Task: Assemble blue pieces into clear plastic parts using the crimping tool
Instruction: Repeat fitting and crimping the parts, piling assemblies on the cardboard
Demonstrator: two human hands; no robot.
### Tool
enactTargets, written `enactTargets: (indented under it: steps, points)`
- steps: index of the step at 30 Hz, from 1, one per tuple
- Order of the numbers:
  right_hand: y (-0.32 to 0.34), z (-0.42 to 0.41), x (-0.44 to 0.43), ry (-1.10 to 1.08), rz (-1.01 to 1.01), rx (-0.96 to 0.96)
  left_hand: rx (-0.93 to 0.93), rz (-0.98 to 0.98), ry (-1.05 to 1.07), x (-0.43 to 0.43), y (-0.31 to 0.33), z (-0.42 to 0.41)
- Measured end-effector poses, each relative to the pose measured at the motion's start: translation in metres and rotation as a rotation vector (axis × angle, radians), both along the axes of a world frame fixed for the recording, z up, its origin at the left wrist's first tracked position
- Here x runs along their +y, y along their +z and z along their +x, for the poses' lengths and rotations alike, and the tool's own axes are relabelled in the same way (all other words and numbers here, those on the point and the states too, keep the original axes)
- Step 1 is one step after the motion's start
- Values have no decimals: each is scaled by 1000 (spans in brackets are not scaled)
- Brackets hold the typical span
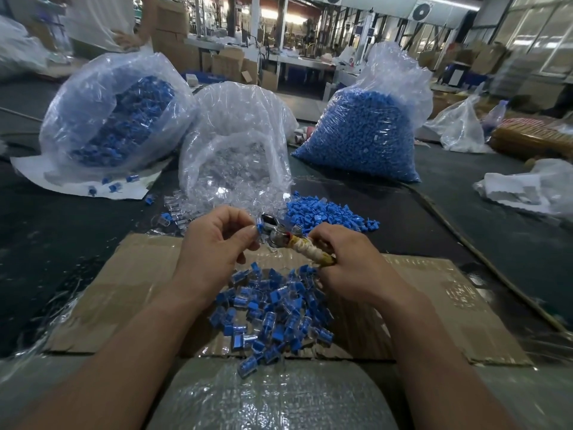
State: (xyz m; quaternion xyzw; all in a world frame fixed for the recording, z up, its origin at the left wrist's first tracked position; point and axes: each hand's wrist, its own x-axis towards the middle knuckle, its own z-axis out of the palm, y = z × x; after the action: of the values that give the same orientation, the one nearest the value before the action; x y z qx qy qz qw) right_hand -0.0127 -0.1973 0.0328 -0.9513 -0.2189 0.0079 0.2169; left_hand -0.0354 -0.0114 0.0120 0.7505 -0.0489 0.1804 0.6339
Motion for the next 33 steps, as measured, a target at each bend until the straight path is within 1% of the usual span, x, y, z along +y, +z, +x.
enactTargets:
  steps: [6, 21, 25, 28, 33]
  points:
    - [1, -2, -1, -43, -22, -8, -18, 44, -5, -1, 0, -1]
    - [1, -3, 3, -73, -41, 23, 2, 48, 10, 1, -1, -1]
    - [2, -5, 4, -78, -72, 2, 7, 58, 11, 1, -1, -2]
    - [2, -6, 5, -87, -90, -49, -2, 47, 13, 1, -1, -4]
    - [0, -4, 3, -84, -54, -65, -18, 48, 34, 0, 0, -2]
